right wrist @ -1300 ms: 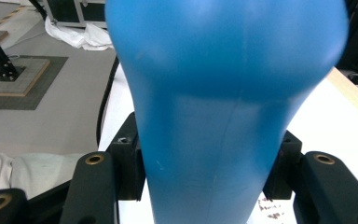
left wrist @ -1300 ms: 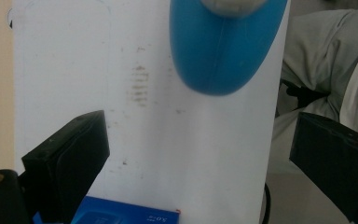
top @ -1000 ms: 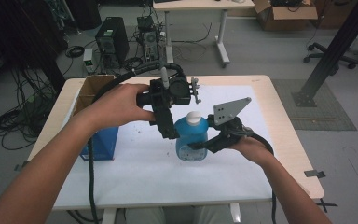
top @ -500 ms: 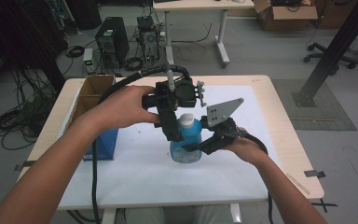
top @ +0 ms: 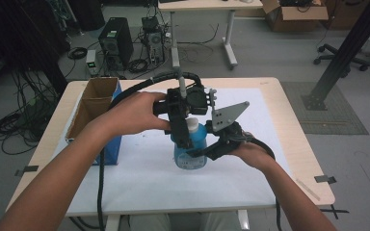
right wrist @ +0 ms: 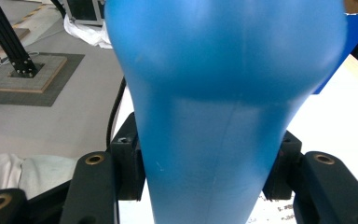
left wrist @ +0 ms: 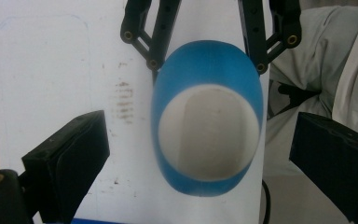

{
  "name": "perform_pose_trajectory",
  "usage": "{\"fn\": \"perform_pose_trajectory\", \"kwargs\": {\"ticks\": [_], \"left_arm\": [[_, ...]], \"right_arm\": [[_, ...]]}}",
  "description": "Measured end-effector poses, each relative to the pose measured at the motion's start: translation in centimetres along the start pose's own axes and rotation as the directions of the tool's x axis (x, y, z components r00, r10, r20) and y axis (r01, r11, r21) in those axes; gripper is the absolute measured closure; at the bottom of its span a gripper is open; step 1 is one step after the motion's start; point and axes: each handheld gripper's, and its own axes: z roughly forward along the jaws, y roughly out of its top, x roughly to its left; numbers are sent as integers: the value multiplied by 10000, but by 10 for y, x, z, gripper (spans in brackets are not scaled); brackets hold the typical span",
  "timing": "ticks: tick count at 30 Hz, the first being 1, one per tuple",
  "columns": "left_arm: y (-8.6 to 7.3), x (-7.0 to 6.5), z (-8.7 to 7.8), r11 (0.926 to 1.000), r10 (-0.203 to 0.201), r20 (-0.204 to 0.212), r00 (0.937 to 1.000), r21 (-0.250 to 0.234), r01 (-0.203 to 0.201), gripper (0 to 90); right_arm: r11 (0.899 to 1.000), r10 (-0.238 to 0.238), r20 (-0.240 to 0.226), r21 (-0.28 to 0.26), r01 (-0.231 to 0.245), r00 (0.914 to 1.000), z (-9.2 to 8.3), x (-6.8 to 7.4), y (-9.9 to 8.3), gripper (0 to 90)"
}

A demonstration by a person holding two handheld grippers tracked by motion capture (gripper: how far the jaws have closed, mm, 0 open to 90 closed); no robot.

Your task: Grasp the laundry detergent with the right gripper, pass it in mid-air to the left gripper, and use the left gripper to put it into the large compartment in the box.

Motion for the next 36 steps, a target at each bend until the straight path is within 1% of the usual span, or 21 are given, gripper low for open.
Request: {"fn": "perform_pose_trajectory", "kwargs": {"ticks": [7, 9, 12, 18, 25, 29, 36], "left_arm": [[0, 1, 10, 10000, -22, 166, 9999, -33, 22, 57], [1, 1, 15, 10000, -12, 153, 9999, -2, 12, 56], [0, 1, 19, 10000, 4, 261, 9997, 39, -5, 58], [0, 2, 24, 10000, -13, 325, 9995, 19, 12, 62], [-1, 3, 26, 10000, -24, 350, 9994, -8, 24, 70], [-1, 2, 26, 9999, 13, 359, 9994, -118, -9, 110], [-1, 2, 26, 10000, 54, 432, 9991, -69, -51, 173]], "right_arm": [[10000, 33, -8, 15, -33, 10000, -1, 0, -1, 444], [10000, 31, -7, 42, -31, 10000, -1, 1, -2, 444], [10000, 22, -13, 56, -22, 10000, -1, 0, -3, 444], [9999, 59, -40, 89, -58, 10000, 0, 0, -4, 444], [9999, 71, -47, 116, -71, 10000, 0, 0, -4, 444], [9999, 84, -69, 145, -83, 9999, 1, 0, -5, 444], [9999, 76, -94, 135, -74, 9999, 2, 0, -5, 444]]}}
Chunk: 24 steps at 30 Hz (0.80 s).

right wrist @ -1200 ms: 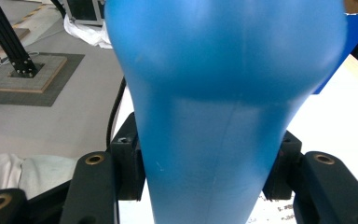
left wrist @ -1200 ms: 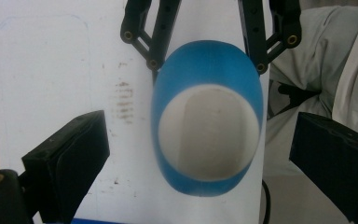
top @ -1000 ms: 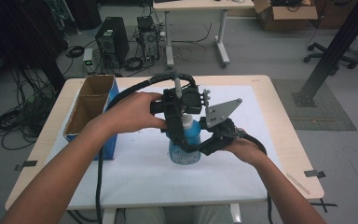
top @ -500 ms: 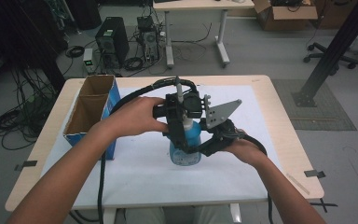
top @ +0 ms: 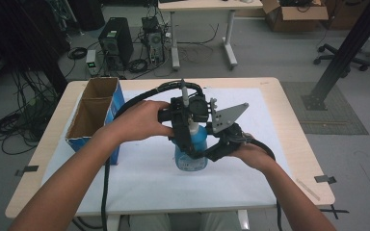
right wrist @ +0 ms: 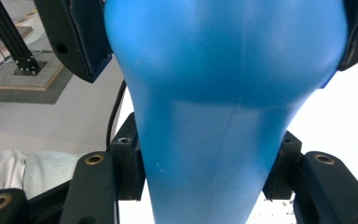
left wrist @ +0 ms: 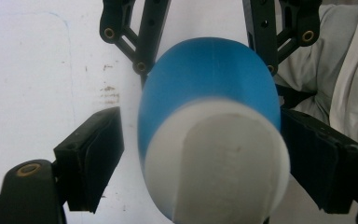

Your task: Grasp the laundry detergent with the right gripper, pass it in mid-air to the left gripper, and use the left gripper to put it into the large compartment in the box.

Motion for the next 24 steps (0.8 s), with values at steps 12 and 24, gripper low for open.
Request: {"fn": "perform_pose_trajectory", "kwargs": {"ticks": [12, 24], "left_arm": [[0, 0, 0, 10000, -17, 102, 9999, 11, 16, 245], [1, -1, 1, 10000, 74, 224, 9997, -59, -73, 360]], "right_arm": [[10000, -25, -17, -10, 25, 10000, 1, 0, -1, 444], [10000, -52, -51, 21, 52, 10000, 3, 1, -2, 444]]}}
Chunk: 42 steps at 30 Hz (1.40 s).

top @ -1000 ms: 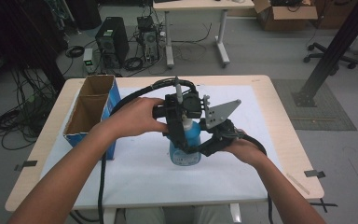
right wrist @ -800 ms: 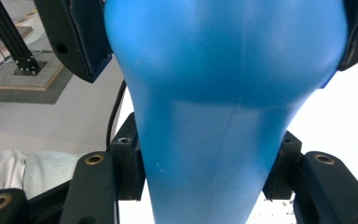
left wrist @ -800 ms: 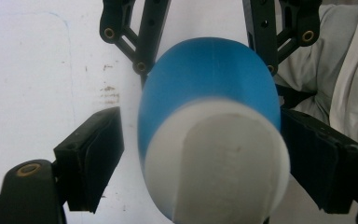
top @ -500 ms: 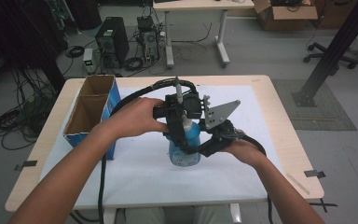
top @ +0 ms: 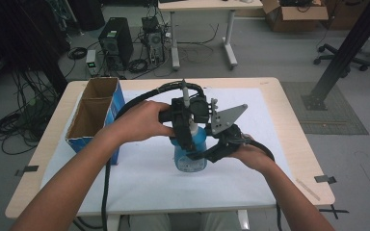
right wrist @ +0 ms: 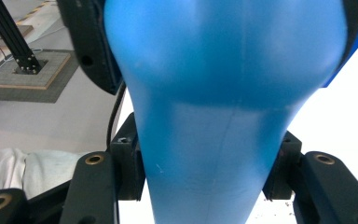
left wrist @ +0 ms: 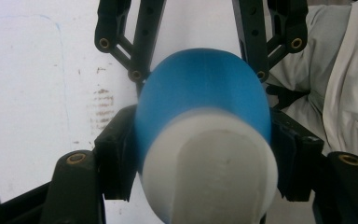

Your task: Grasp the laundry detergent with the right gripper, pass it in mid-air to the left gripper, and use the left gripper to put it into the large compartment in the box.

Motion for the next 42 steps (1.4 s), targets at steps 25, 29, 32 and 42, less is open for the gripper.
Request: {"fn": "perform_pose_trajectory", "kwargs": {"ticks": [25, 29, 32, 42], "left_arm": [[-14, 0, -16, 9982, -589, -348, 9977, -159, 583, 380], [-21, 4, -21, 9951, -985, -535, 9937, -102, 981, 380], [-25, 8, -25, 9909, -1346, -653, 9887, -37, 1346, 379], [-39, 24, -49, 9511, -3069, -1457, 9405, -91, 3089, 379]], "right_arm": [[9993, 280, 374, 235, -289, 9989, -12, -1, -1, 155], [9952, 798, 739, 513, -837, 9941, -25, -4, -12, 96], [9896, 970, 1081, 959, -1075, 9894, -36, -4, -17, 73], [9585, 1454, 1919, 2158, -1863, 9706, -72, -8, -23, 19]]}}
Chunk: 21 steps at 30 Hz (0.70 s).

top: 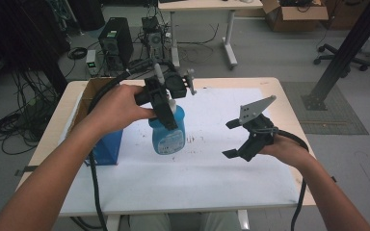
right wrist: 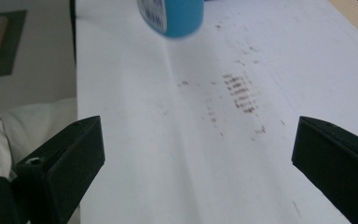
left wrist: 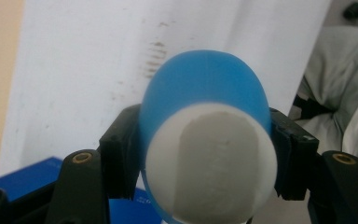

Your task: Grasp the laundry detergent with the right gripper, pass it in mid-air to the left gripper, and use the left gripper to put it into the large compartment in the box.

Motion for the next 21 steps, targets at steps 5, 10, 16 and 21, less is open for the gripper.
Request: {"fn": "perform_pose_trajectory", "kwargs": {"ticks": [5, 10, 16, 21], "left_arm": [[-3, 14, -18, 9945, -1049, -640, 9924, -89, 1045, 379], [-6, 24, -36, 9861, -1662, -972, 9813, -162, 1654, 379], [-9, 37, -56, 9633, -2685, -1284, 9547, -325, 2665, 379], [-15, 49, -72, 9365, -3499, -1597, 9231, -359, 3488, 379]], "right_arm": [[9993, 161, 577, 333, -181, 9982, -20, -5, -6, 21], [9977, 325, 863, 563, -375, 9957, -36, -9, -9, 22], [9952, 456, 1168, 807, -552, 9921, -51, -13, -12, 26], [9940, 491, 1376, 899, -619, 9893, -61, -17, -14, 29]]}}
